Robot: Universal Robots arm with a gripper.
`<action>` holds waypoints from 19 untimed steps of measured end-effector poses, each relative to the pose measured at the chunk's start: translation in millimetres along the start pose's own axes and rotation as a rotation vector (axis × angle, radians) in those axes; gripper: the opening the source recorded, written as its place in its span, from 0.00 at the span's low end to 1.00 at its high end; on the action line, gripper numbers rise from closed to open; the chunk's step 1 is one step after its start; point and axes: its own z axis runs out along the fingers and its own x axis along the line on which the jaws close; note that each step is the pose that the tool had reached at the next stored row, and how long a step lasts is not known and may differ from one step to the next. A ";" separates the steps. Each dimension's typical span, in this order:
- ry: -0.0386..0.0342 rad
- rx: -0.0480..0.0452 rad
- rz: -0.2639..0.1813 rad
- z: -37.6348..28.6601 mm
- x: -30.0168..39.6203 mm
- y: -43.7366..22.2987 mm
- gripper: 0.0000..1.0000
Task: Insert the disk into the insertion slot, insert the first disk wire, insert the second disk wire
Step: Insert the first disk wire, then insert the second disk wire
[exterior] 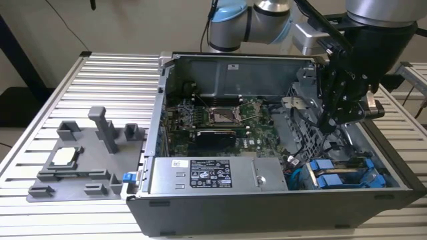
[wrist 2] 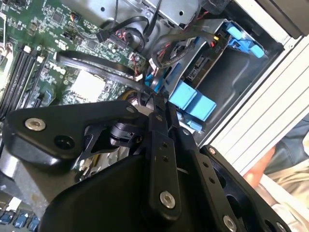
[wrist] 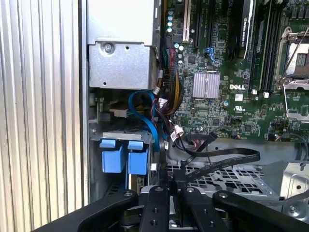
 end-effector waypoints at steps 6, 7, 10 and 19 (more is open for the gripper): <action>-0.0014 -0.0352 -0.002 2.3 13.3 -8.8 0.16; -0.0015 -0.0406 -0.002 2.7 15.6 -10.5 0.16; -0.0022 -0.0564 -0.003 4.1 22.7 -15.7 0.16; -0.0042 -0.1006 -0.005 9.6 44.7 -34.2 0.16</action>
